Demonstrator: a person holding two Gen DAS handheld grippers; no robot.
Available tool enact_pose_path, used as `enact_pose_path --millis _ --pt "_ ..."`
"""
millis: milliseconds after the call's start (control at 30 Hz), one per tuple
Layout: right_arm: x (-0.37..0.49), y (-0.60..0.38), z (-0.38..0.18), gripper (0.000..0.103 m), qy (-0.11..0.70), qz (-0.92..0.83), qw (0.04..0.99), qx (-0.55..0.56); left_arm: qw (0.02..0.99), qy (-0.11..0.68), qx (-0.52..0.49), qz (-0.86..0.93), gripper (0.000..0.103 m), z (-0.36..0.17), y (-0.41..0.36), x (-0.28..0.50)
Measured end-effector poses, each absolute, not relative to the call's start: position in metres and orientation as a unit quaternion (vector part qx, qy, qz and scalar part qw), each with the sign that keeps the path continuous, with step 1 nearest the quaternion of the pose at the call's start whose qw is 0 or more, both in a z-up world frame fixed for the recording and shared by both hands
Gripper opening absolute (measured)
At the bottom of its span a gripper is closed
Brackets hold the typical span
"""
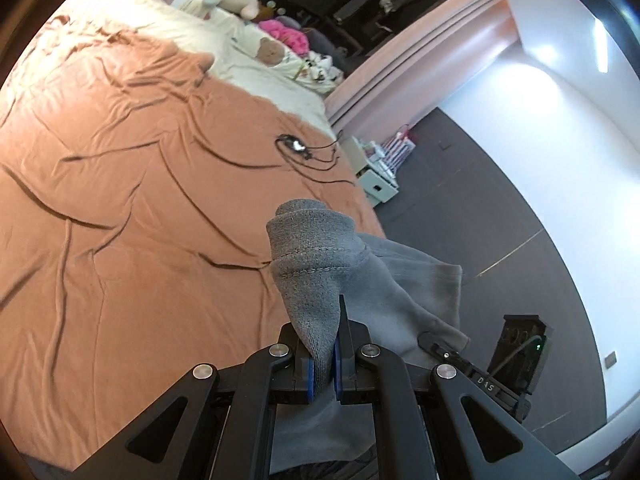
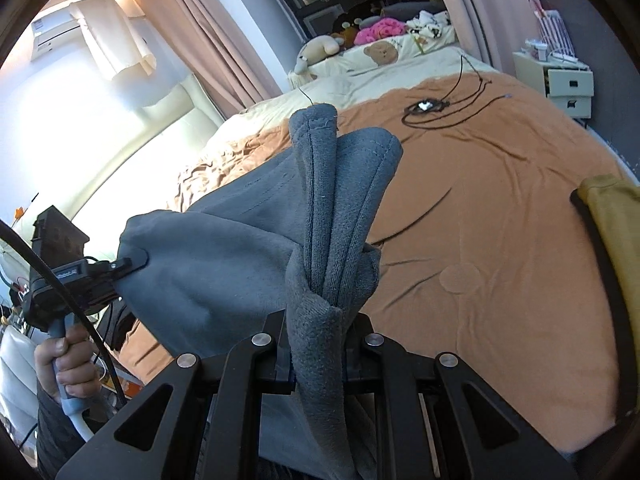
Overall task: Fold small clothes
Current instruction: 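Lift the folded grey shirt with both grippers and carry it toward the clothes stack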
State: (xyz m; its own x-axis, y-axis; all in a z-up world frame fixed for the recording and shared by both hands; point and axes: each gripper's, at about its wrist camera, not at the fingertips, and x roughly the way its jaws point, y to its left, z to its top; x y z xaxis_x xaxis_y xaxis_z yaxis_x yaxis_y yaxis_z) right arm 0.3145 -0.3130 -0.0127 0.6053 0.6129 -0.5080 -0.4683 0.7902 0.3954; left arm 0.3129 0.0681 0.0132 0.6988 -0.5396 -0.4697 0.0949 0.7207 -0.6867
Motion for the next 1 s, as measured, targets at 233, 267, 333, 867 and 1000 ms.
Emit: enact_pose_path --millis 233,267,333,867,1000 --pt "0.271 -0.333 0.016 0.011 0.284 0.309 0.901 0.108 0.870 0.330 -0.308 -0.200 0.006 0.048 0.046 0.291" --pt "0.263 -0.340 0.023 0.011 0.275 0.309 0.904 0.109 0.871 0.329 -0.306 -0.202 0.006 0.053 0.042 0.290" --pt "0.252 -0.350 0.031 0.011 0.260 0.309 0.908 0.108 0.870 0.320 -0.310 -0.212 0.006 0.063 0.034 0.287" --pt "0.186 -0.420 0.063 0.010 0.197 0.271 0.939 0.072 0.862 0.318 -0.274 -0.284 0.006 0.108 -0.052 0.314" --pt "0.179 -0.435 0.067 0.011 0.189 0.256 0.945 0.072 0.862 0.317 -0.253 -0.304 0.006 0.120 -0.083 0.319"
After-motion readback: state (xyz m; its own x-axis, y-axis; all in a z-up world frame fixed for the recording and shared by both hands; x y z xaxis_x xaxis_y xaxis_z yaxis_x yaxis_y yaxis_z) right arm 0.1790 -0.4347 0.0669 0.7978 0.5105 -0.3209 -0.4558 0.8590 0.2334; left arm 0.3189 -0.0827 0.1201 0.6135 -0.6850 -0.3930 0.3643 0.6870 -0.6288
